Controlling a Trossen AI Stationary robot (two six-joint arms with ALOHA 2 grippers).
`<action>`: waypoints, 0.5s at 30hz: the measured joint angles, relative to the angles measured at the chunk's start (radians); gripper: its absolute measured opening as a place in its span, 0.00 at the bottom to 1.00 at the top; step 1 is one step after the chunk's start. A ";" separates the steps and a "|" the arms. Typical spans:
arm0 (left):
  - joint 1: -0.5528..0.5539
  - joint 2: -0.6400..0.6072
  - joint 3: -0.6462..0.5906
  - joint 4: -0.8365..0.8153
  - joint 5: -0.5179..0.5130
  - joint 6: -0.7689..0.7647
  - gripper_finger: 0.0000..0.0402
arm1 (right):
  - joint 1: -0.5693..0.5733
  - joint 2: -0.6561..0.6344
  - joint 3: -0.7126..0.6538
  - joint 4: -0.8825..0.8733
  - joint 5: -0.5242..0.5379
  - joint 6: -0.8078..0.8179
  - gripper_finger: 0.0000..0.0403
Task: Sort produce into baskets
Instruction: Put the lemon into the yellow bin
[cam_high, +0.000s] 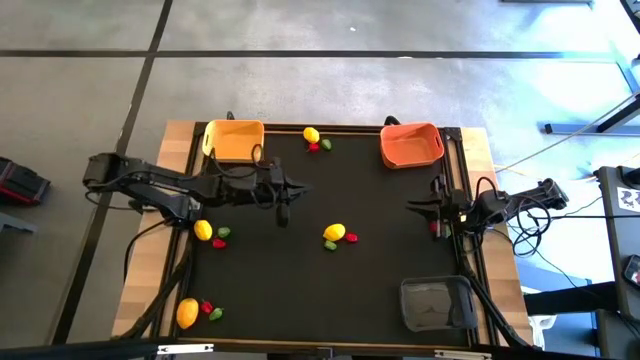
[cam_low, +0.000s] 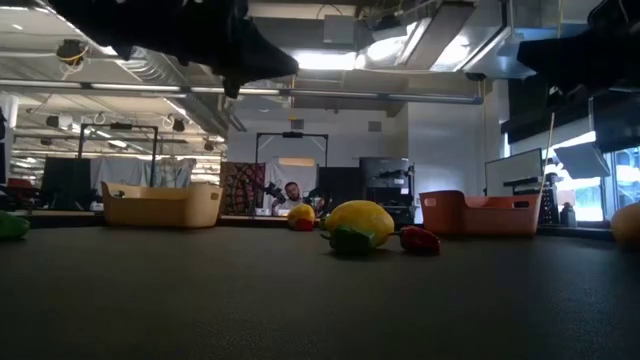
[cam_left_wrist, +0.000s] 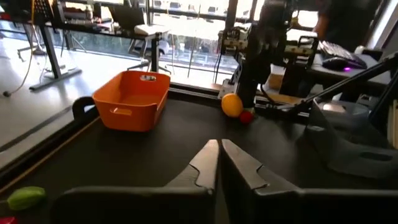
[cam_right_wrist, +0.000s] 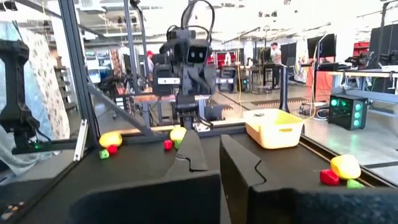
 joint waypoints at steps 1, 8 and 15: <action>0.000 0.013 0.008 -0.001 0.000 -0.007 0.07 | 0.000 0.000 0.000 0.008 -0.001 0.000 0.00; 0.000 0.122 0.115 -0.065 0.001 -0.024 0.36 | 0.000 0.000 0.000 0.018 -0.001 -0.004 0.00; -0.006 0.235 0.293 -0.317 0.097 -0.071 0.65 | 0.000 0.000 0.000 0.018 0.012 -0.005 0.00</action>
